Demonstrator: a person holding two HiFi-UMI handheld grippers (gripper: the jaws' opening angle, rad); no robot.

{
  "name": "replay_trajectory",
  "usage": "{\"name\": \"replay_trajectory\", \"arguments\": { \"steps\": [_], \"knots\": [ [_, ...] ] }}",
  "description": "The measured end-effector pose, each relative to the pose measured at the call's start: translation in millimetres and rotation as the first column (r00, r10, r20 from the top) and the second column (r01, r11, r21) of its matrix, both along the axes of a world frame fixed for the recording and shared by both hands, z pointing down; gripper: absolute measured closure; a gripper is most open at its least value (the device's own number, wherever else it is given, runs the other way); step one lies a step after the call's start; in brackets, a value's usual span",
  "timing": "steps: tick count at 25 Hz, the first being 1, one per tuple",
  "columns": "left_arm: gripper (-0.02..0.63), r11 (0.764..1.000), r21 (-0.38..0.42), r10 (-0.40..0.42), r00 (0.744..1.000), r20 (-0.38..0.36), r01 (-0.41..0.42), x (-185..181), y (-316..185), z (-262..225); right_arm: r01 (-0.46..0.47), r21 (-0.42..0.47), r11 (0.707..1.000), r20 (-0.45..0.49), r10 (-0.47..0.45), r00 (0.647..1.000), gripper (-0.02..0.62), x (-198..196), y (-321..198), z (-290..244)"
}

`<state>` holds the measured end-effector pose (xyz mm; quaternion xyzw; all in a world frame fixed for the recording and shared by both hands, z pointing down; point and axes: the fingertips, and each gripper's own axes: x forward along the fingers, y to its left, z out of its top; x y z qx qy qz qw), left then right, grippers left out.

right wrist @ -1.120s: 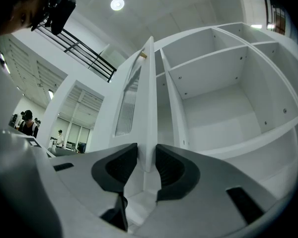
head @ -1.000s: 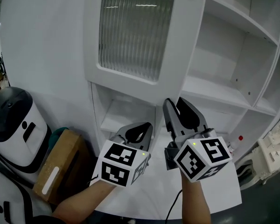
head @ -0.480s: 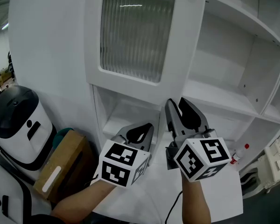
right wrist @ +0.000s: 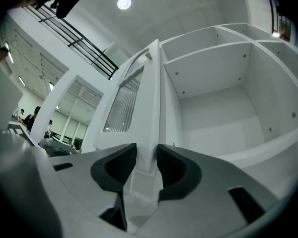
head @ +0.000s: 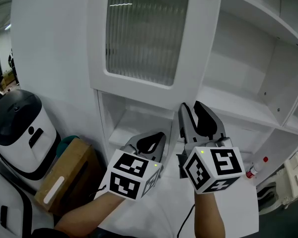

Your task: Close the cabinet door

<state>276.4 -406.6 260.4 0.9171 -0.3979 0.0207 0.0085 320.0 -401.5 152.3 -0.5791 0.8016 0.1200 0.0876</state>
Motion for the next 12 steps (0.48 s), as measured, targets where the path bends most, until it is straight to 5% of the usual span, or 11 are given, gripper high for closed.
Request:
{"name": "replay_trajectory", "arguments": {
  "steps": [12],
  "knots": [
    [0.594,1.000,0.004,-0.004,1.000,-0.011,0.004,2.1,-8.0,-0.3,-0.033,-0.010,0.999,-0.012,0.033,0.999,0.463,6.4,-15.4,0.4]
  ]
}}
